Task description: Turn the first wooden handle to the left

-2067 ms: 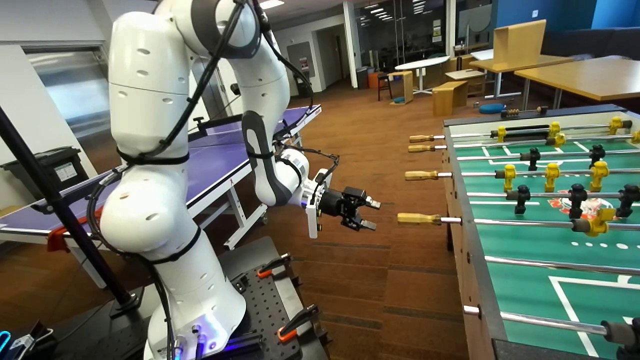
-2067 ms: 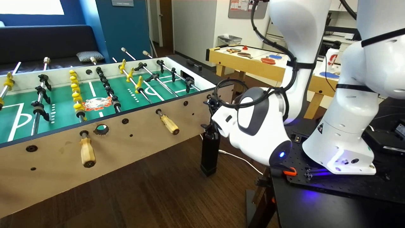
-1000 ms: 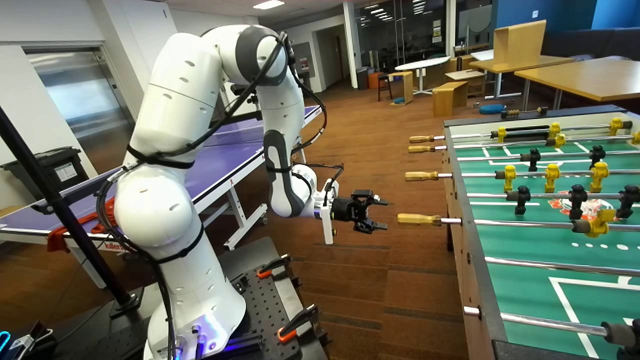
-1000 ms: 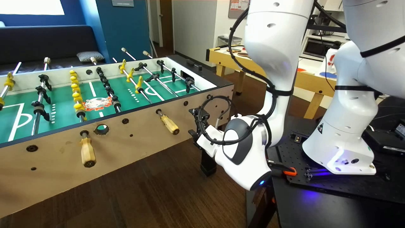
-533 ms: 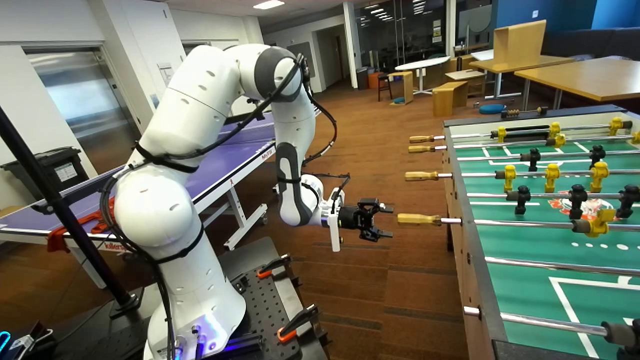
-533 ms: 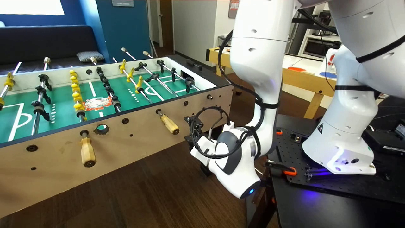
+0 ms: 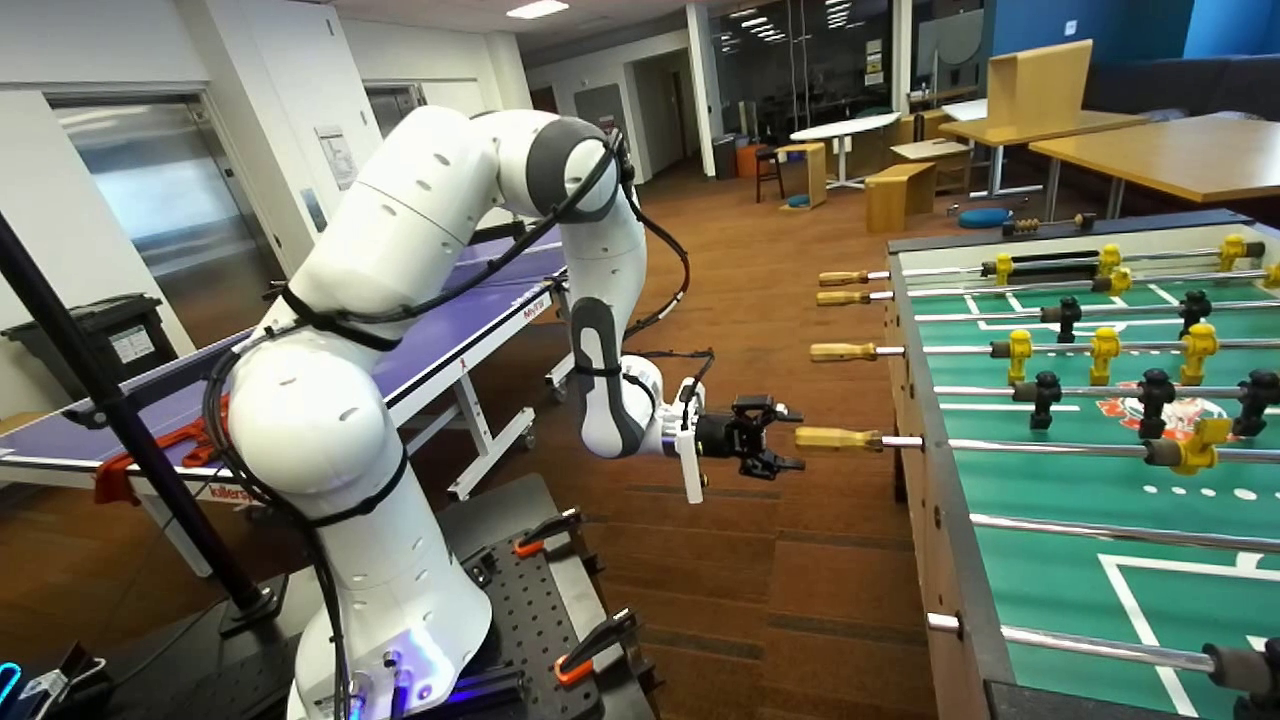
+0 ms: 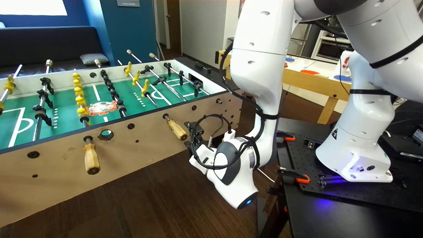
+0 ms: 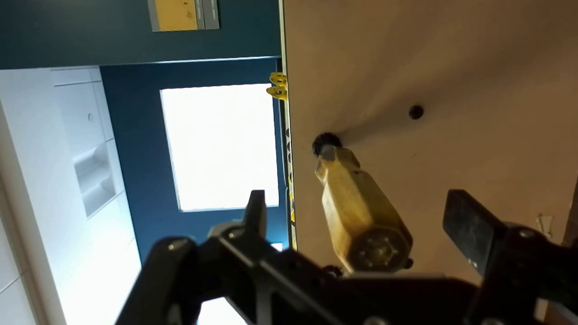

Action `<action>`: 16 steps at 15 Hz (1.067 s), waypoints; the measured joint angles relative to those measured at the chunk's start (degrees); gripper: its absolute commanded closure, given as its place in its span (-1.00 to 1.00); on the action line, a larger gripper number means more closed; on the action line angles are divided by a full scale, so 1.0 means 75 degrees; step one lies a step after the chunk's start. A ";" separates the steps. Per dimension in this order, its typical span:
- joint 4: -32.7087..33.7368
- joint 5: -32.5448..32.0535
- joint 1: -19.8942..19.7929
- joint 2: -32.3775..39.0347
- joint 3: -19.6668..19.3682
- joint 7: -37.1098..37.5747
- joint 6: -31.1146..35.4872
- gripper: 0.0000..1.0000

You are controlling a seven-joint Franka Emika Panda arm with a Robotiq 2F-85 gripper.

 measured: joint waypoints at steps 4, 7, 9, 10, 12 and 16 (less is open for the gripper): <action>0.0299 -0.0133 0.0000 0.0212 -0.0053 0.0000 0.0000 -0.54; 0.0456 -0.0189 0.0000 0.0330 -0.0082 0.0000 -0.0001 -0.17; 0.0526 -0.0231 0.0000 0.0387 -0.0091 0.0000 -0.0004 0.15; 0.0548 -0.0247 0.0000 0.0403 -0.0091 0.0000 -0.0008 0.32; 0.0575 -0.0276 0.0000 0.0416 -0.0091 0.0000 -0.0022 0.63; 0.0591 -0.0282 0.0002 0.0425 -0.0087 0.0000 -0.0075 0.68</action>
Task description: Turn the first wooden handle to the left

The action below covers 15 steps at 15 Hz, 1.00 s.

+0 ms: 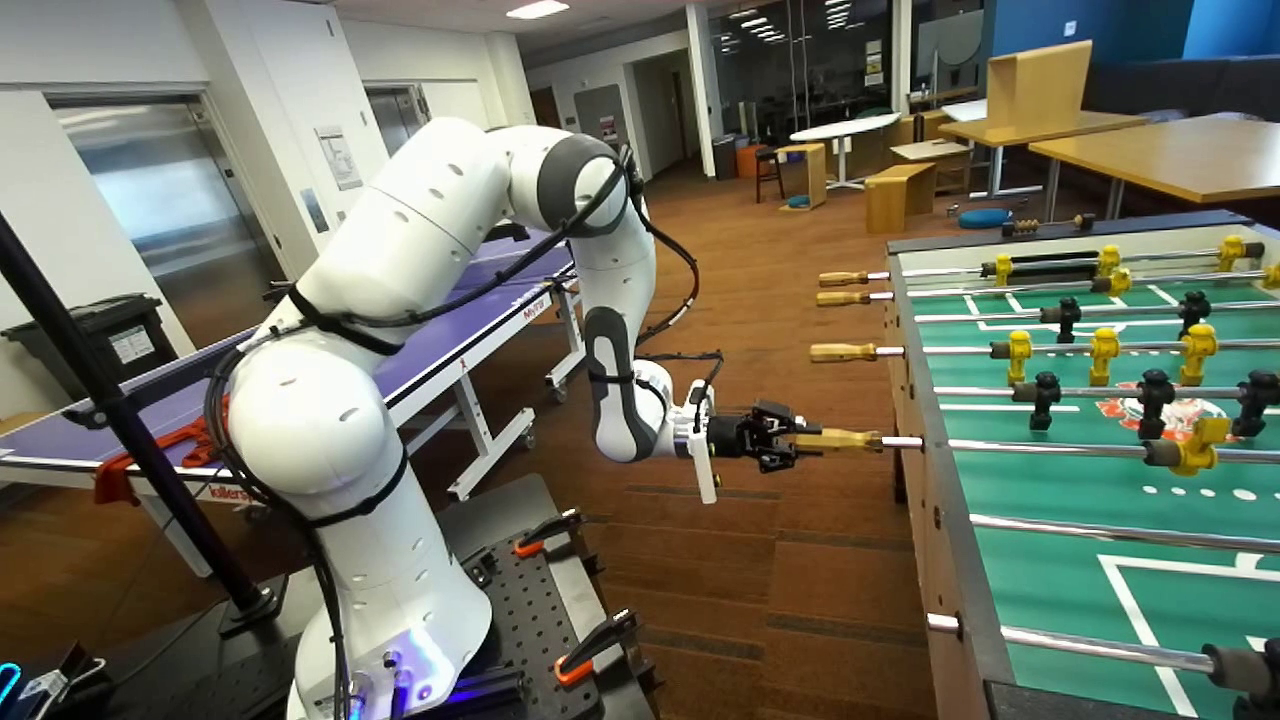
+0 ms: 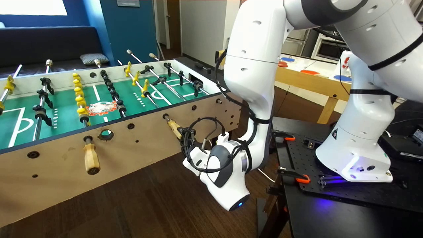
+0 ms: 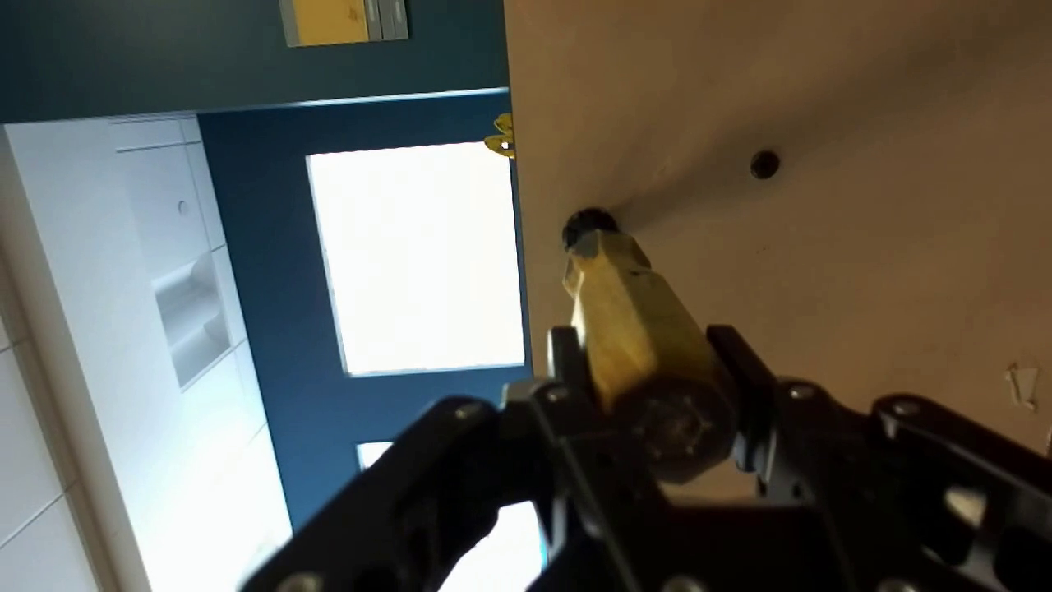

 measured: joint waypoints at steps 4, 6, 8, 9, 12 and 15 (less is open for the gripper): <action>-0.0021 -0.0006 -0.0003 -0.0024 0.0011 -0.0477 0.0017 0.68; -0.0055 -0.0012 -0.0004 -0.0062 0.0013 -0.1133 0.0059 0.68; -0.0088 -0.0022 -0.0007 -0.0100 0.0013 -0.1907 0.0117 0.68; -0.0100 -0.0023 -0.0009 -0.0118 0.0013 -0.2343 0.0147 0.68; -0.0132 -0.0026 -0.0016 -0.0161 0.0014 -0.3661 0.0222 0.68; -0.0183 -0.0028 -0.0031 -0.0232 0.0015 -0.5014 0.0337 0.68</action>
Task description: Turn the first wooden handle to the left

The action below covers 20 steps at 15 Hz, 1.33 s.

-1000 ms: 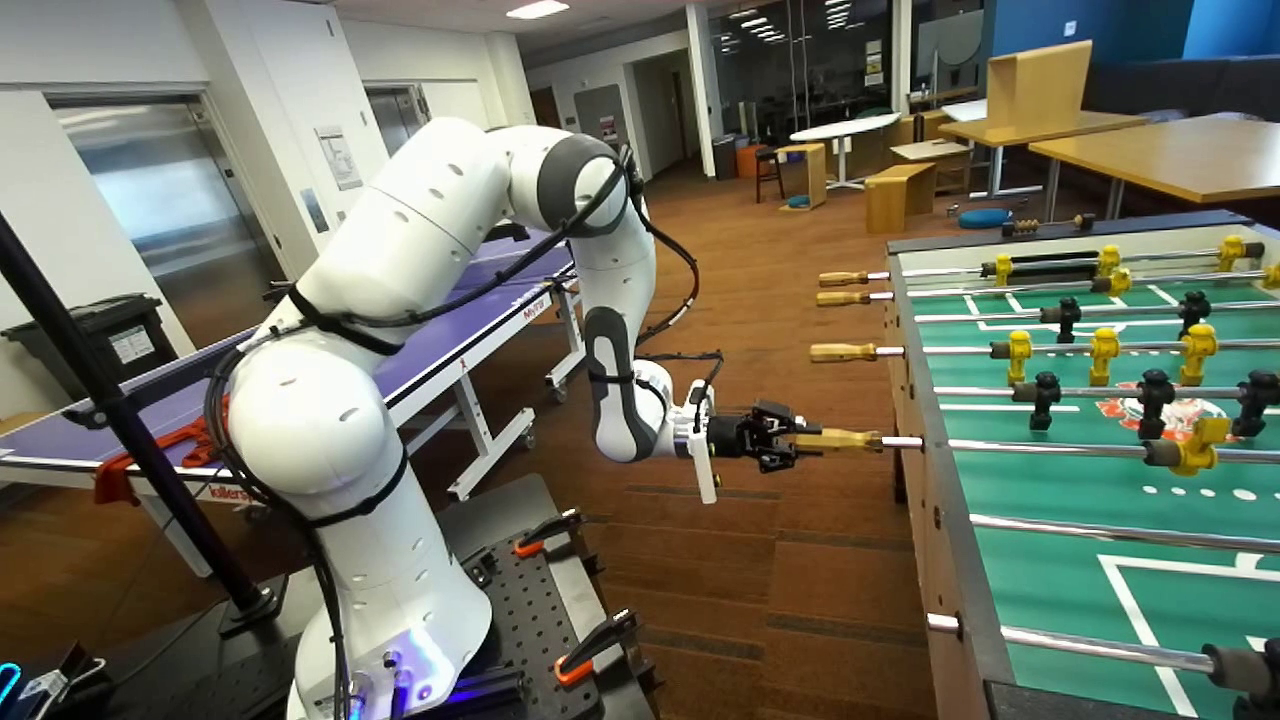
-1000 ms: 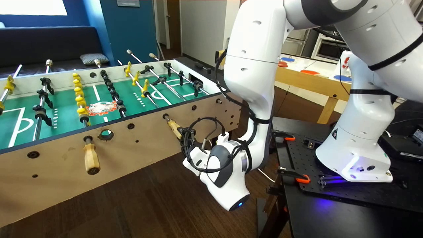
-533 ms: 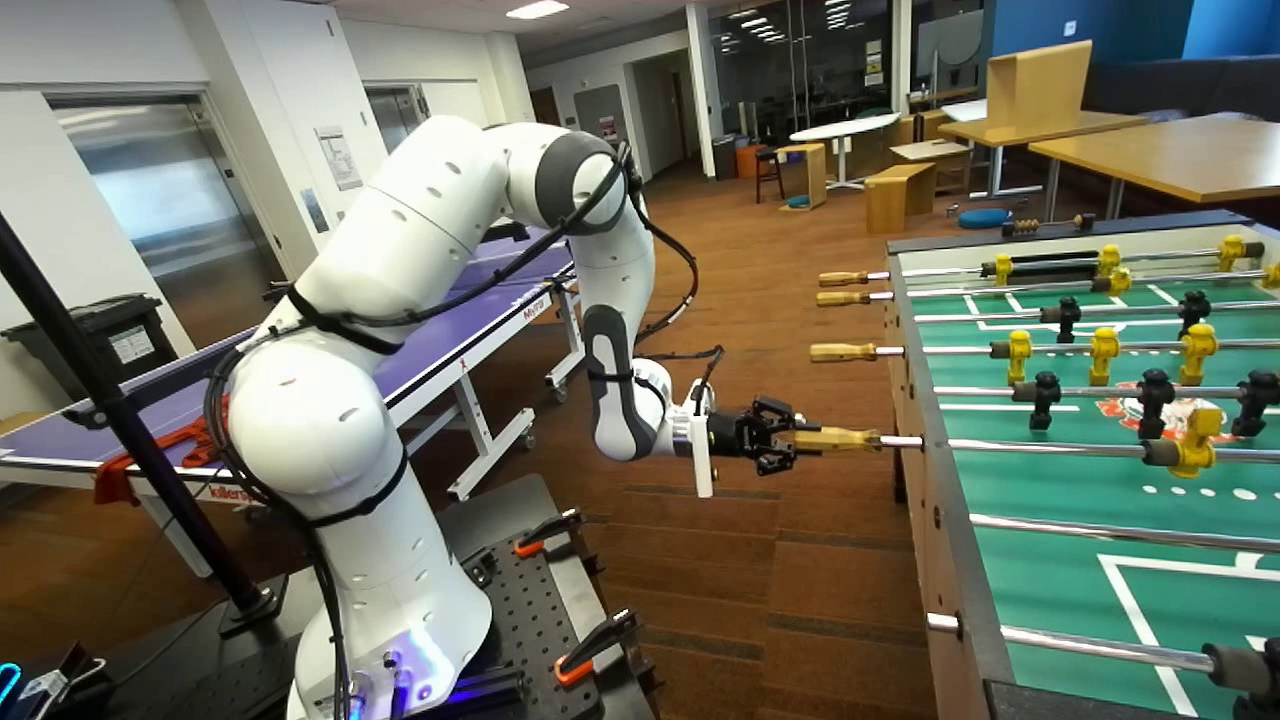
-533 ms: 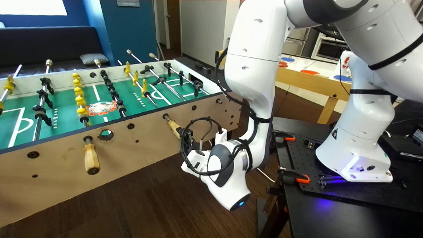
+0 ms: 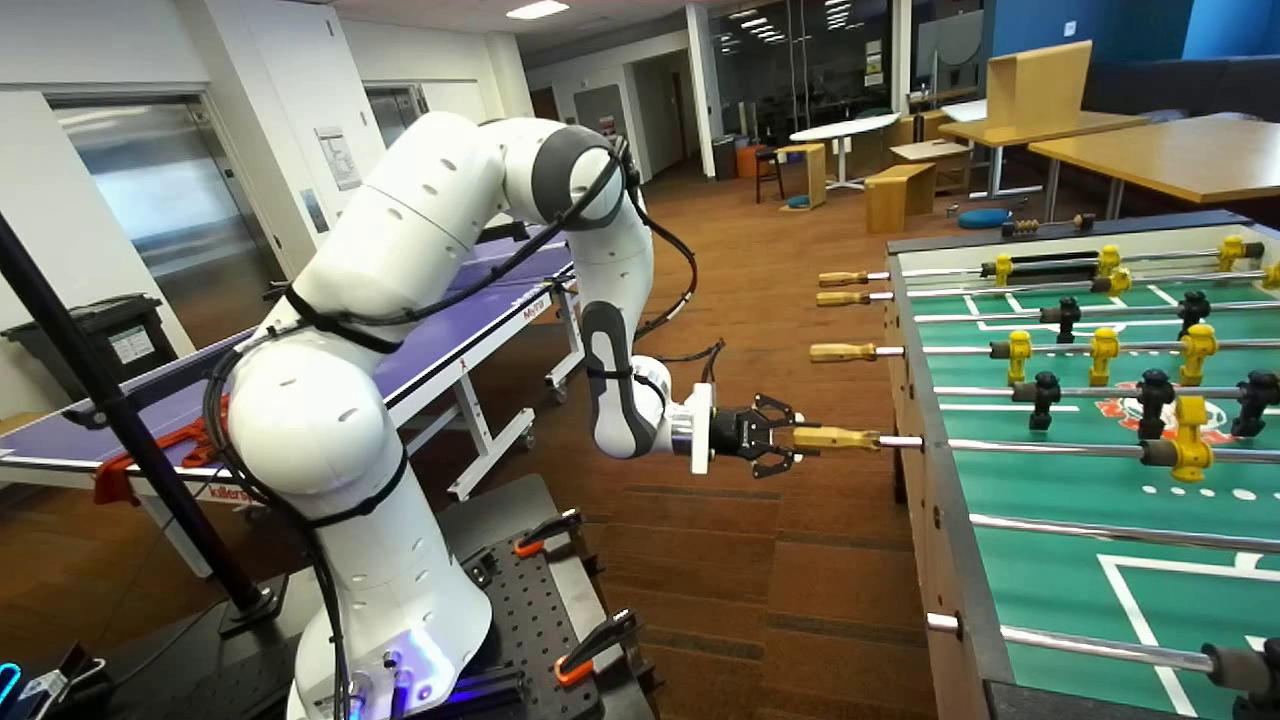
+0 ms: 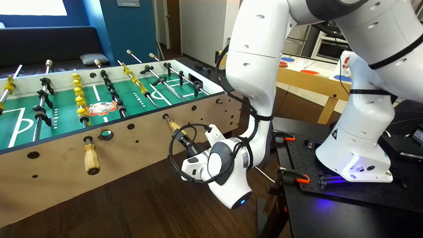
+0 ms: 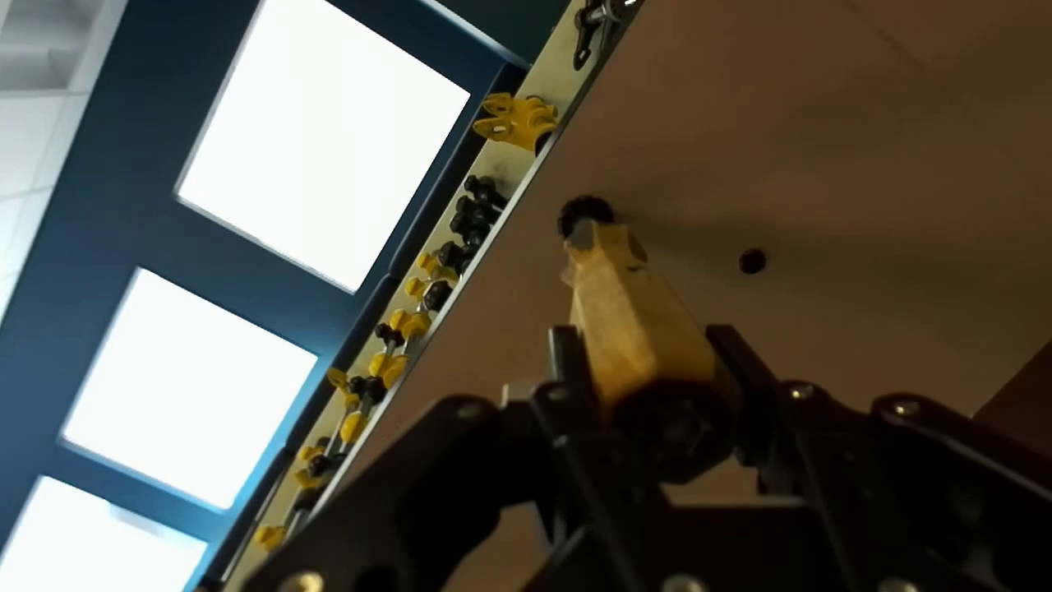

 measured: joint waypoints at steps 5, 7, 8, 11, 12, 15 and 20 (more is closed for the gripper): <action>-0.0143 0.0003 -0.0059 -0.0223 0.0002 -0.2426 0.0377 0.68; -0.0215 0.0021 -0.0100 -0.0352 0.0003 -0.3421 0.0611 0.68; -0.0252 0.0036 -0.0122 -0.0427 0.0002 -0.3915 0.0748 0.68; -0.0366 0.0055 -0.0194 -0.0649 0.0000 -0.4753 0.1138 0.18; -0.0389 0.0054 -0.0208 -0.0689 0.0000 -0.4832 0.1207 0.18; -0.0398 0.0053 -0.0212 -0.0699 0.0000 -0.4867 0.1226 0.68; -0.0331 0.0043 0.0028 -0.0459 -0.0113 -0.5609 0.0792 0.68</action>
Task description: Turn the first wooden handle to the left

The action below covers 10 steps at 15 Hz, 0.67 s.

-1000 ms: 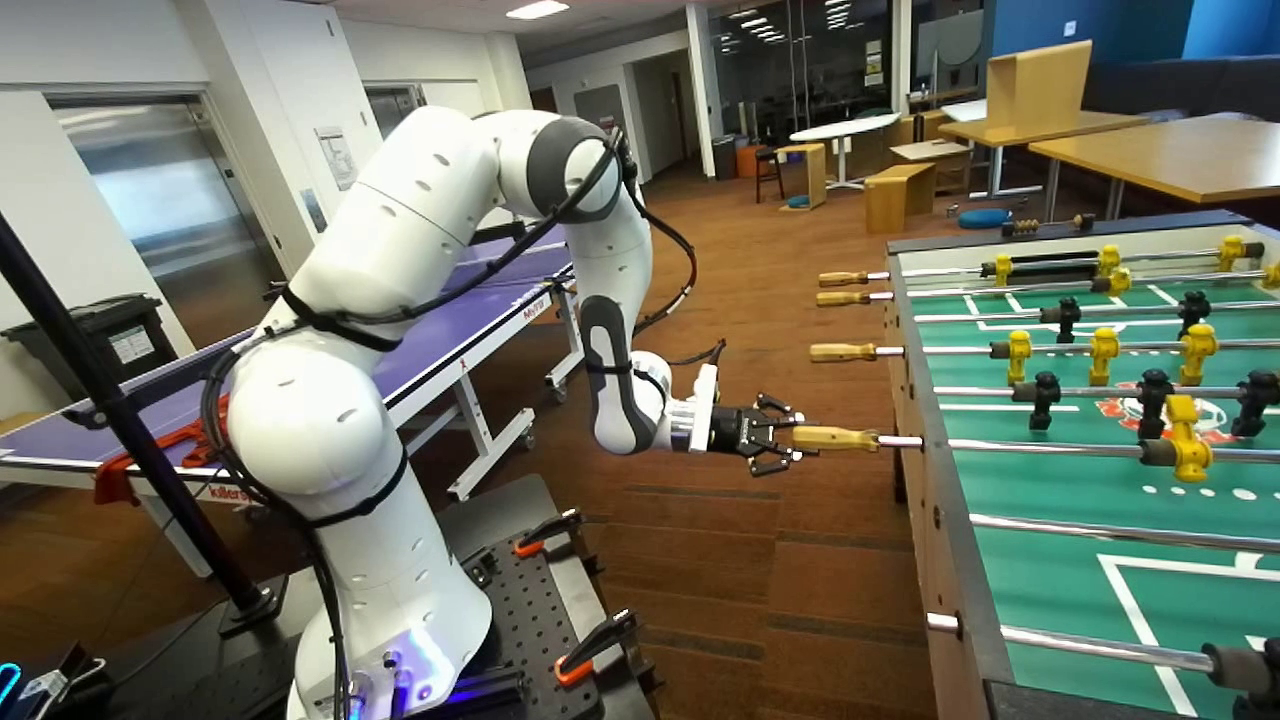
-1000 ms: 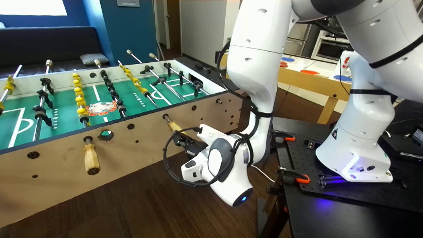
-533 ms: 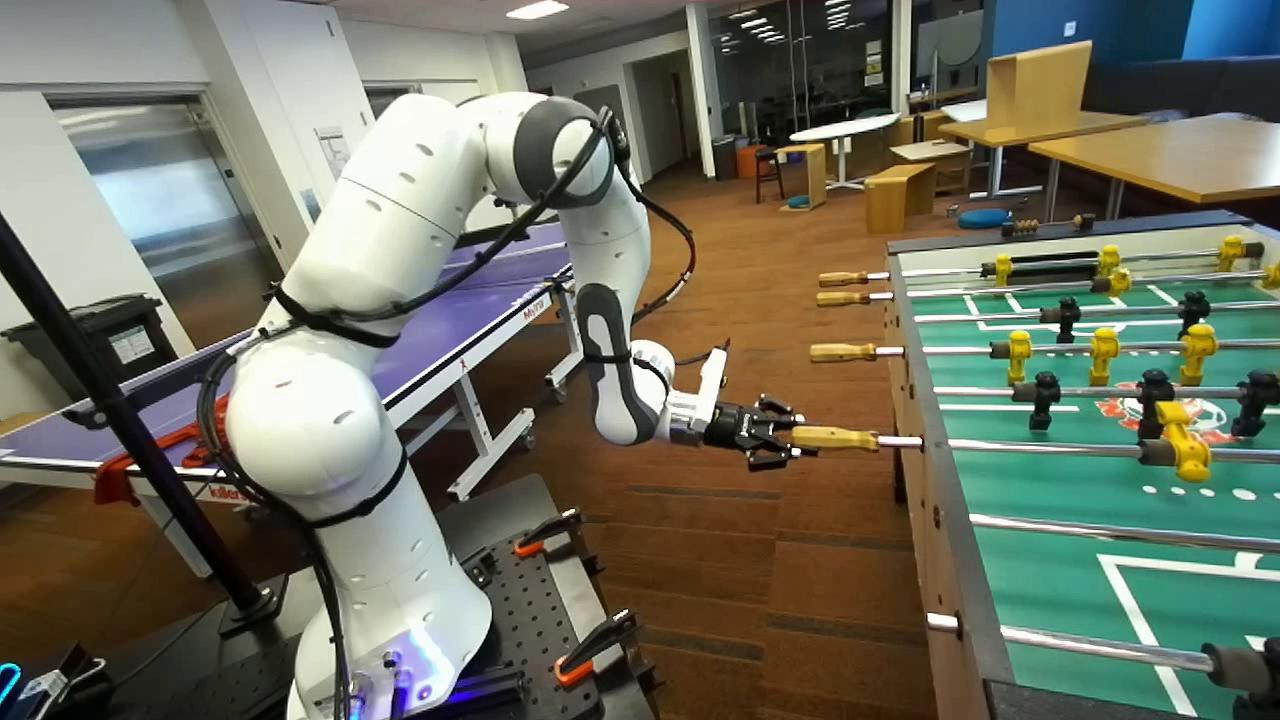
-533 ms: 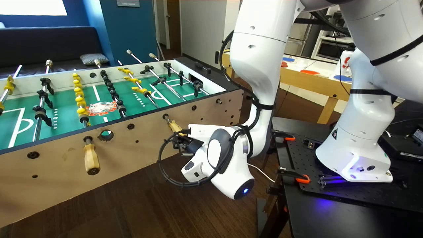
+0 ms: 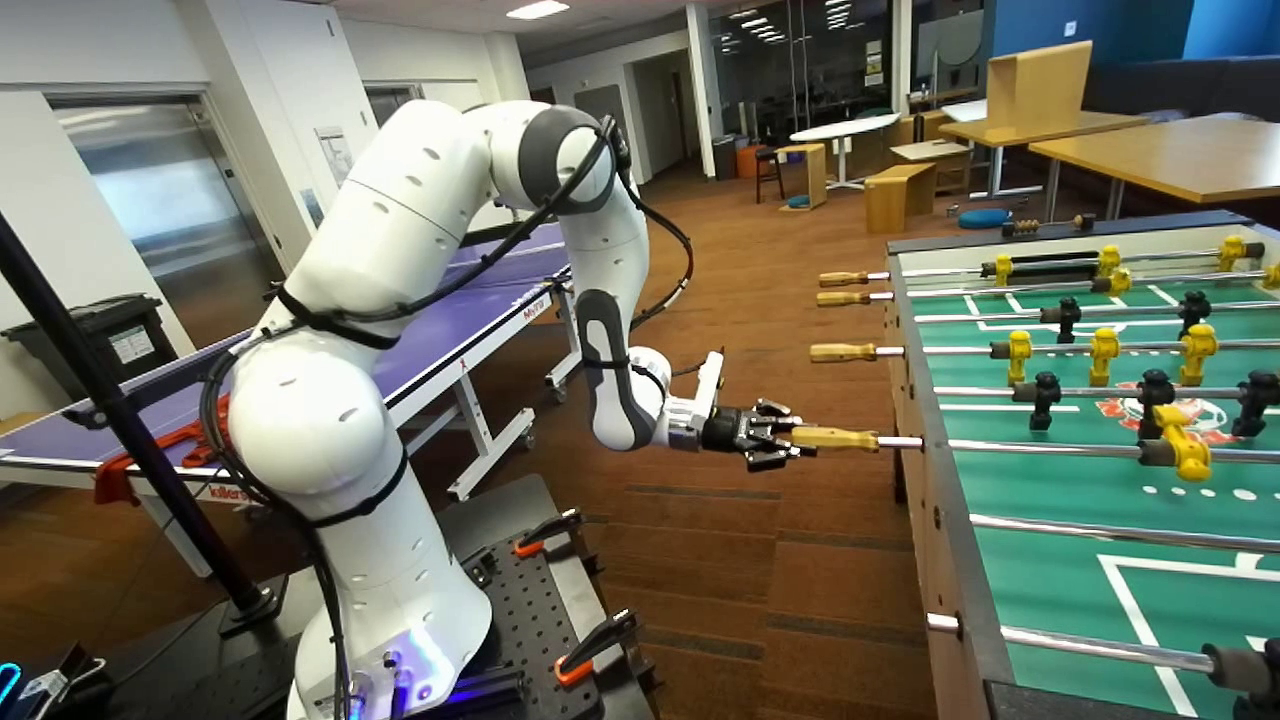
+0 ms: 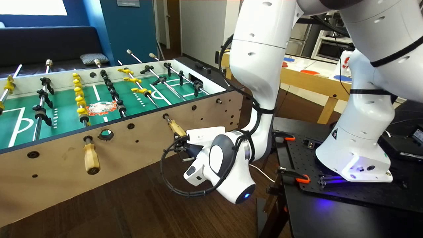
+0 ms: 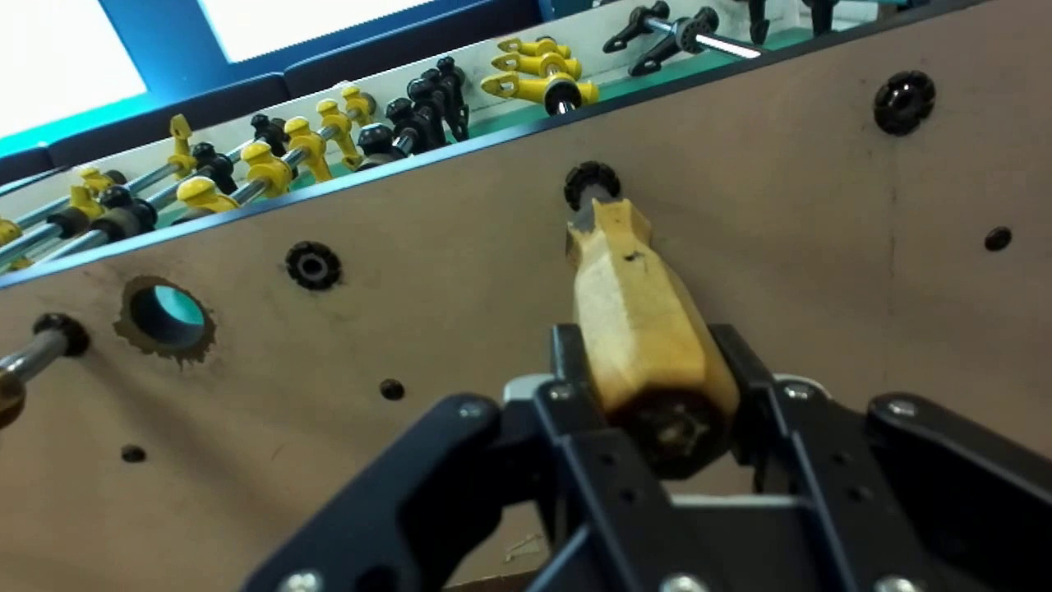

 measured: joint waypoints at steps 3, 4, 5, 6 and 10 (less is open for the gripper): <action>0.0046 0.0004 0.0212 0.0179 -0.0102 -0.1097 -0.0307 0.68; 0.0053 0.0007 0.0261 0.0200 -0.0138 -0.1491 -0.0330 0.68; 0.0053 0.0009 0.0288 0.0206 -0.0162 -0.1891 -0.0330 0.68; 0.0054 0.0010 0.0290 0.0207 -0.0167 -0.2293 -0.0329 0.68; 0.0072 0.0011 0.0288 0.0202 -0.0204 -0.3877 -0.0281 0.68</action>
